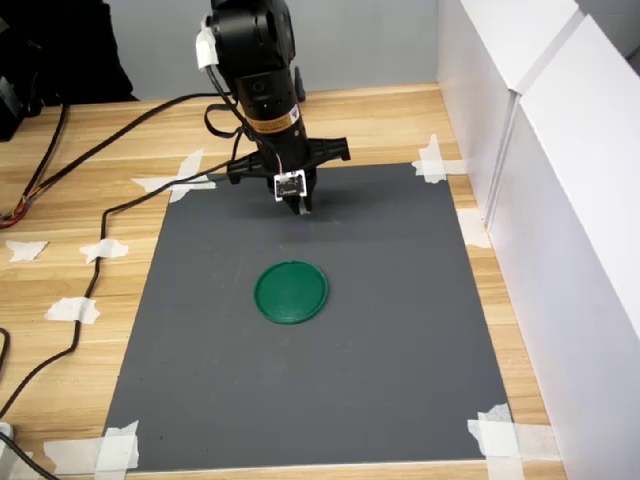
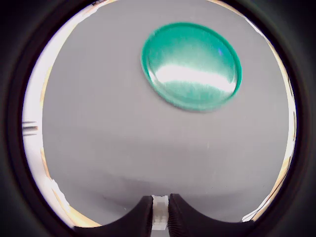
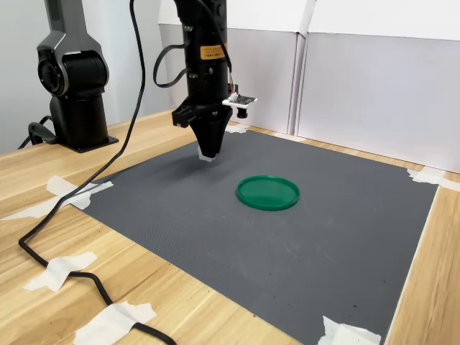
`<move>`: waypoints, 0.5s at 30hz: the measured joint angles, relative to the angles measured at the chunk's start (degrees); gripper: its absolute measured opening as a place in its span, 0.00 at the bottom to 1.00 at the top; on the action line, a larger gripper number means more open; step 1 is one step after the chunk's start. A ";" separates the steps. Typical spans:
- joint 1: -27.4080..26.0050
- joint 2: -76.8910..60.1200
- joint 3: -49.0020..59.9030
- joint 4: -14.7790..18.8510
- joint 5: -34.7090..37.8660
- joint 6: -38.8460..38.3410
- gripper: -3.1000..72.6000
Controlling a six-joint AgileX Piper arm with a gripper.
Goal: Grasp a white terminal and put it on the green lid.
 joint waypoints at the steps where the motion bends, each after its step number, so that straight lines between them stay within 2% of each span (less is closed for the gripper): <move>1: 0.00 0.00 -1.04 -0.05 0.37 -0.24 0.15; 6: 0.00 2.12 -7.84 -0.67 3.08 -0.98 0.15; 15: -3.05 11.94 -20.02 -6.32 3.41 -1.16 0.15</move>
